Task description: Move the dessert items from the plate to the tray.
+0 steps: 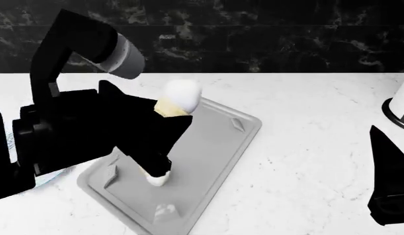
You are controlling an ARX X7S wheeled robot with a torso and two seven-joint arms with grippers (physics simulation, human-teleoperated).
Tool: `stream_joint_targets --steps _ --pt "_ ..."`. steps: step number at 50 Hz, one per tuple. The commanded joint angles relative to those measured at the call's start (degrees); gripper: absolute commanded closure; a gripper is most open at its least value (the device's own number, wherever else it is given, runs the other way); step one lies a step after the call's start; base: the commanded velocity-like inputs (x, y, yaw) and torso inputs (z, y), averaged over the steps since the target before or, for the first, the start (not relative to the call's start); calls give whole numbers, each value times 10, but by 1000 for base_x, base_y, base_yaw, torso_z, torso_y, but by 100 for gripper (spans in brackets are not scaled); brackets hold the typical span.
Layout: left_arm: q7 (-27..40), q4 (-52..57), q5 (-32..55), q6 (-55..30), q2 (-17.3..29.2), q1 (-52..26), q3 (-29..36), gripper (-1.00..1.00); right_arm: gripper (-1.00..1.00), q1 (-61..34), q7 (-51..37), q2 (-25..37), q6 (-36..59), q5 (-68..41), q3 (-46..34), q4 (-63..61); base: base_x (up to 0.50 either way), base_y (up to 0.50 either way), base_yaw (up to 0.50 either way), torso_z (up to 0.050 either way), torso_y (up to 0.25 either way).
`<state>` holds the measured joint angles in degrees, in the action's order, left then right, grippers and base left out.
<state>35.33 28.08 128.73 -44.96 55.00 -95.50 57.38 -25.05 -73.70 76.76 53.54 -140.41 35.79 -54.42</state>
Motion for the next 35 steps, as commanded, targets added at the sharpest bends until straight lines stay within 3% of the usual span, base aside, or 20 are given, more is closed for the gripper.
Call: stream_joint_targets --steps 1,19,35 --pt "12 -154 44 -99 -95 -102 47 100 -100 2 -5 -7 11 -7 8 4 0 0 0 0 0" --pt "-126 -483 -93 -240 -275 -178 139 100 -100 5 -2 -15 18 6 1 7 0 0 0 0 0" --pt "-245 -609 -205 -252 -364 -177 187 100 -100 12 -5 -33 37 5 17 13 0 0 0 0 0"
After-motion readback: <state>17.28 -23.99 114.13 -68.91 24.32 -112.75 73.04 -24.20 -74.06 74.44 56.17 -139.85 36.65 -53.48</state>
